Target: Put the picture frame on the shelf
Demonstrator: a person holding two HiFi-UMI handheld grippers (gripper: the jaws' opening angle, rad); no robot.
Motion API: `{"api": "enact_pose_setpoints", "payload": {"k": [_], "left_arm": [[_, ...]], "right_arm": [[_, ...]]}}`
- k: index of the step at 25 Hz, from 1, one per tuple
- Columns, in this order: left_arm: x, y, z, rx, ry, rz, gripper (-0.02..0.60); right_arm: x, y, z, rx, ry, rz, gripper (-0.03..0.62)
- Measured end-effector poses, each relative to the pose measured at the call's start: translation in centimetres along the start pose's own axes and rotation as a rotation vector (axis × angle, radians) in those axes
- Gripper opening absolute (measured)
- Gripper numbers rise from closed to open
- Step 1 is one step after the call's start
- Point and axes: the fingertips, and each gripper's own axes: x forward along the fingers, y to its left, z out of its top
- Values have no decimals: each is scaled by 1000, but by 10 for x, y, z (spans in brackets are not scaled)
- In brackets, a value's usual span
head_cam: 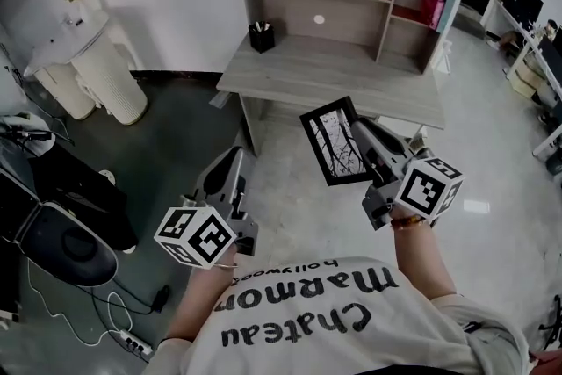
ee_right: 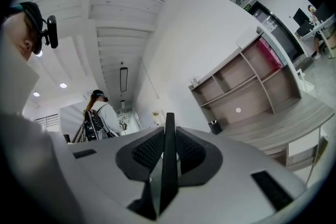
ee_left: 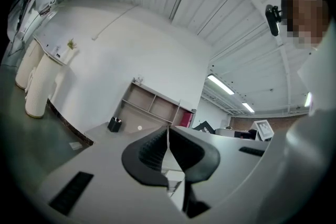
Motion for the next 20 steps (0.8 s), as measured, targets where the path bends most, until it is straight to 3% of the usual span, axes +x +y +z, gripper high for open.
{"api": "enact_pose_setpoints", "payload": {"k": [10,15,20], "left_arm": [[36,79,38,22,2,-25,26],[50,99,36,-29,3,-60,25],[65,124,22,-52,45,-27,25]], "right_arm": [[89,-11,0,22,-29,-38,74],[115,-25,-14,43,3,-57,74],[135,-39,-26,53,61,-93,74]]}}
